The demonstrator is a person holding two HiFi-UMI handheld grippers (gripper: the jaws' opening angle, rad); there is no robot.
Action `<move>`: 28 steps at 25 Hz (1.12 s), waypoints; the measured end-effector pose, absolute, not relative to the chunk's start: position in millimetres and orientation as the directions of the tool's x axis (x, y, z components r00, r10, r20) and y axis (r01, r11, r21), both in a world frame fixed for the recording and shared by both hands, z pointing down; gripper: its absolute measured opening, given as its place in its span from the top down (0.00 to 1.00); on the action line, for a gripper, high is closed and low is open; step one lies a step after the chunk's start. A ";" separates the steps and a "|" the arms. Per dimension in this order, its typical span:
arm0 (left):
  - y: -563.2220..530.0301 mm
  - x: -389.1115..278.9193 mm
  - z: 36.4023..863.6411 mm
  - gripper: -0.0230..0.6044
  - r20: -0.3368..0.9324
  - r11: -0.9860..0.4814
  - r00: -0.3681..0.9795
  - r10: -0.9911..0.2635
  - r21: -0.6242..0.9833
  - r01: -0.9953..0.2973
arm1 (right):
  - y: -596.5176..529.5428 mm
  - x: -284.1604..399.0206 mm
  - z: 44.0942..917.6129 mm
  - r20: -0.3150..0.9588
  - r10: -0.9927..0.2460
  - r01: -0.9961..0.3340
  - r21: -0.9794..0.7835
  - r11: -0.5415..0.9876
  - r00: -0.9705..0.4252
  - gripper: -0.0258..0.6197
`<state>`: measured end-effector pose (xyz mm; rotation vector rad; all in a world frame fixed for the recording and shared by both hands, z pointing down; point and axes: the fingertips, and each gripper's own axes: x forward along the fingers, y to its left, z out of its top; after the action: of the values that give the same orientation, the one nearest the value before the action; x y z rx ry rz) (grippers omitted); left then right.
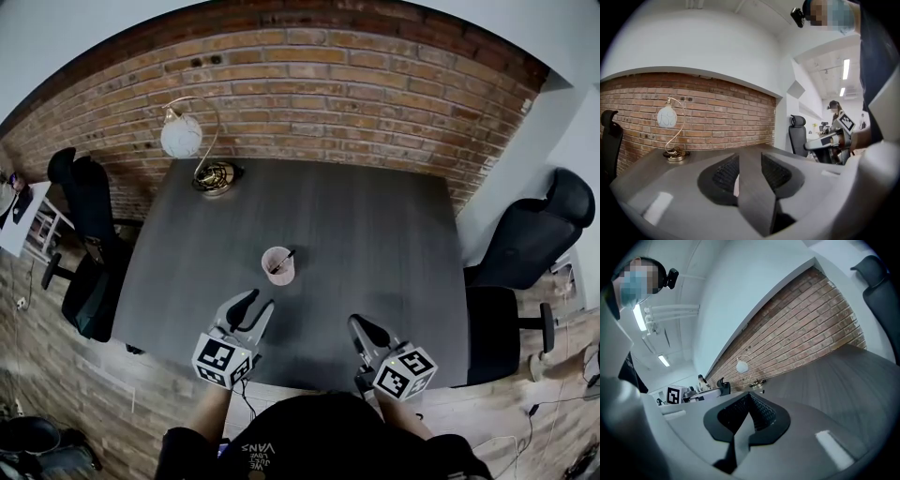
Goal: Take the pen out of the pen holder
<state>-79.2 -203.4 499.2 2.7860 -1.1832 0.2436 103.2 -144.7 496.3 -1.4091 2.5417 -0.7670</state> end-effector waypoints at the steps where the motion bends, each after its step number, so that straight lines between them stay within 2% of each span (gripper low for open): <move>1: -209.5 -76.5 498.4 0.72 0.190 -0.692 0.684 -0.704 0.029 -0.721 | -147.9 106.1 497.1 0.125 -0.824 -0.754 -0.495 0.431 -0.552 0.96; 12: -261.8 -53.9 502.0 0.72 0.250 -0.716 0.686 -0.683 -0.049 -0.696 | -175.0 122.3 510.4 0.126 -0.823 -0.740 -0.527 0.417 -0.554 0.96; 28: -308.8 -17.6 551.6 0.72 0.440 -0.786 0.672 -0.595 -0.146 -0.601 | -190.8 147.2 532.7 0.143 -0.832 -0.730 -0.574 0.371 -0.536 0.96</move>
<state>-17.6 -308.8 551.6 2.8621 -1.0239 0.7473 147.2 -190.8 532.7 -1.4141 2.4556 -0.8914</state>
